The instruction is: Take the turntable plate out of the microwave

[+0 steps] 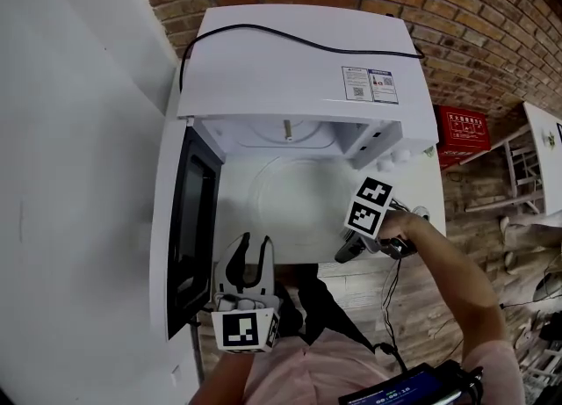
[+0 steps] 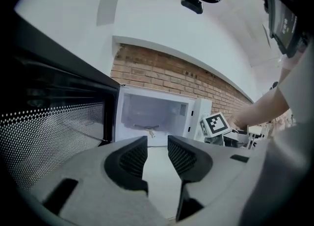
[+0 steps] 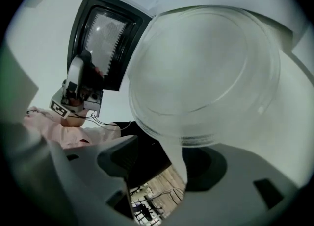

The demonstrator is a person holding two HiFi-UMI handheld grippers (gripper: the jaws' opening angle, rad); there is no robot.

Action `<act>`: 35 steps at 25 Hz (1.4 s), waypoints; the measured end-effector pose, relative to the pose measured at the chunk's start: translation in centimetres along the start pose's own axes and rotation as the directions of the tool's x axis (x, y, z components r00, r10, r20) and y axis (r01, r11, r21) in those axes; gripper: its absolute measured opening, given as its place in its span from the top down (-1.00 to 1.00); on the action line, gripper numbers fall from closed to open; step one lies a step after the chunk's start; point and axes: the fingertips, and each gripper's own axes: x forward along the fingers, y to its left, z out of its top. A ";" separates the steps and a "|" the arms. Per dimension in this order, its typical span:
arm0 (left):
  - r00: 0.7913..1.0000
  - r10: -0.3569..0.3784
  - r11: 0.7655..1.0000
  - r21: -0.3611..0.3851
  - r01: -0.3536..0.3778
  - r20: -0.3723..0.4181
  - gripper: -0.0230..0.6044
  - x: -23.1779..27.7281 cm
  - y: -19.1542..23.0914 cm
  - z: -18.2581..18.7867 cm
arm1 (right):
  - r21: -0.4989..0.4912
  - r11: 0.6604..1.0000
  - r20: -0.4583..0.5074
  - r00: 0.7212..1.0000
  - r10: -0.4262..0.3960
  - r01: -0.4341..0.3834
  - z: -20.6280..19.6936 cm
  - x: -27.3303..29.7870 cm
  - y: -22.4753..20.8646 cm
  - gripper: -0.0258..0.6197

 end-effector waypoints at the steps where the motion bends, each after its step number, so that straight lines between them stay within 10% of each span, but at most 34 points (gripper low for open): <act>1: 1.000 0.000 1.000 -0.005 0.000 0.001 0.50 0.0 0.1 -0.1 | -0.006 1.000 -0.024 1.000 -0.016 0.016 -0.2 0.0 -0.2 0.05; 10: 1.000 -0.011 1.000 -0.023 0.011 0.012 0.50 -0.2 0.0 0.2 | 0.002 0.997 -0.057 0.996 -0.073 0.073 -0.1 -0.5 -1.1 0.12; 18: 1.000 -0.015 1.000 0.000 0.015 0.024 0.50 -0.7 0.1 1.0 | 0.068 0.997 0.155 0.988 0.007 -0.018 -1.0 -0.4 0.3 0.12; 24: 0.998 -0.045 0.999 0.033 0.043 0.051 0.50 -1.4 -1.3 2.6 | 0.083 0.994 0.428 0.903 0.025 -0.067 -1.4 -1.8 3.3 0.15; 29: 0.992 -0.091 0.995 0.059 0.086 0.091 0.50 -1.6 -3.2 4.7 | 0.058 0.995 0.725 0.689 0.015 -0.083 1.2 -4.8 7.2 0.24; 35: 0.989 -0.082 0.993 0.100 0.069 0.125 0.53 -1.3 -3.9 8.2 | 0.117 0.991 0.973 0.192 -0.128 0.068 4.1 -12.8 11.7 0.42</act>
